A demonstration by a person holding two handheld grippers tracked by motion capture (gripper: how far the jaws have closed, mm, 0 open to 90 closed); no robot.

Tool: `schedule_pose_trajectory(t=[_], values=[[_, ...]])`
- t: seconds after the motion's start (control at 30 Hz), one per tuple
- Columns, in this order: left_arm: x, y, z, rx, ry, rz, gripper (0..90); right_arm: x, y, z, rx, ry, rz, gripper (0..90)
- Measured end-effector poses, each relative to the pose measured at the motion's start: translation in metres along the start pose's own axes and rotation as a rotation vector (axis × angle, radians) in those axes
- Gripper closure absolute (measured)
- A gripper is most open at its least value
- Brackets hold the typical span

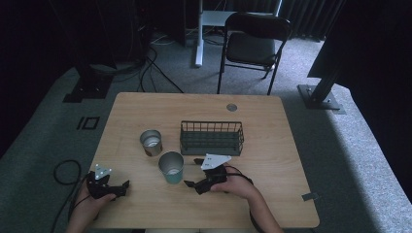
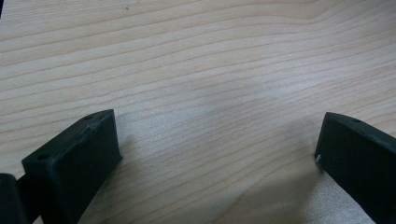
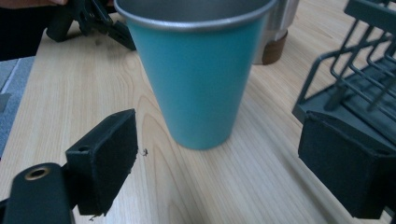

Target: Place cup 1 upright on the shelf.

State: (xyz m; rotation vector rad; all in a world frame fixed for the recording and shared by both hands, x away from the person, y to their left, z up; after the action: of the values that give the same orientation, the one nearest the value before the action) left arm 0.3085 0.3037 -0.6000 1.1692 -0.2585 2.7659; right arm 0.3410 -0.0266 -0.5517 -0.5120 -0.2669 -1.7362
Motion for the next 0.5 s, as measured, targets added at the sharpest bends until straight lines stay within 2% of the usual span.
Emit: schedule_pose_trajectory(t=[0.17,0.43,0.5], values=[[0.0,0.0,0.0,0.0,0.0,0.0,0.4,-0.008,0.0,0.006,0.008,0.027,0.001,11.7],[0.0,0.0,0.0,0.0,0.0,0.0,0.4,-0.02,-0.003,0.013,0.037,0.031,0.017,13.2],[0.0,0.0,0.0,0.0,0.0,0.0,0.4,-0.023,-0.003,0.014,0.031,0.034,0.021,13.2]])
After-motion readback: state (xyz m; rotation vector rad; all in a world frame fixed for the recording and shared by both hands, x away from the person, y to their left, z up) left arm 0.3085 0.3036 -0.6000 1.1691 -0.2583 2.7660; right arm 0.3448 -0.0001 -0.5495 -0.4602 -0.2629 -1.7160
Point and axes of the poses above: each handheld gripper's, and its own axes: x roughly backward along the jaws, z roughly out of its top, y roughly to its right, the point moved 6 cm from there along -x, roughly forward along the jaws, and after that the axes turned 8 degrees about z, right-handed, at the moved point
